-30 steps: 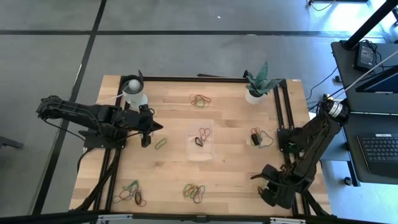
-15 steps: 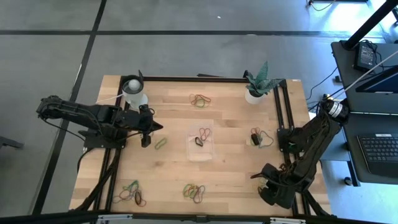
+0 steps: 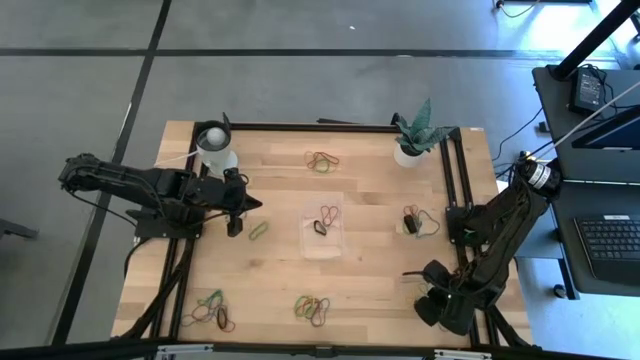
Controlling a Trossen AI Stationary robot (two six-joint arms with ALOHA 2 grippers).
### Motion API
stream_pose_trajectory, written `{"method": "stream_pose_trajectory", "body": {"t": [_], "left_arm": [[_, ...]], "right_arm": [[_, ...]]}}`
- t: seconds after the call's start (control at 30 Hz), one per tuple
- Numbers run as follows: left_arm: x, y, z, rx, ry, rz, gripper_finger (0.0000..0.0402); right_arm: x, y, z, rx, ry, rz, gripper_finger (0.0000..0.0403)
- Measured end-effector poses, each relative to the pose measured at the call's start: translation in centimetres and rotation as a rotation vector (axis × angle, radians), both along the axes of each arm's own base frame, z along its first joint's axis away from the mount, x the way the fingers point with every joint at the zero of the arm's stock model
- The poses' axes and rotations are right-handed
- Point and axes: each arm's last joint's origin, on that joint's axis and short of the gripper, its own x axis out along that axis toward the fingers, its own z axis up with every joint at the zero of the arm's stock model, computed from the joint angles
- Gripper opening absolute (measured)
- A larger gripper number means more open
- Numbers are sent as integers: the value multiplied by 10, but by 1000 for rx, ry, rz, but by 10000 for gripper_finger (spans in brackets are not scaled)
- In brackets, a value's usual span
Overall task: Pick and place rubber bands into bin
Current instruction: Put the blue rubber band into the transparent bin
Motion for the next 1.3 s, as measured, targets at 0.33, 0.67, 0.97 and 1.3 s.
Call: {"method": "stream_pose_trajectory", "body": {"t": [0.33,0.67,0.97,1.3], "left_arm": [[0,0,0,0,0,0,4],[0,0,0,0,0,0,4],[0,0,0,-25,-5,17,4],[0,0,0,-73,-14,51,4]], "right_arm": [[0,0,0,4,3,-20,25],[0,0,0,3,3,-20,25],[-5,-11,-16,-60,44,-46,25],[1,-29,-35,-101,76,-133,26]]}}
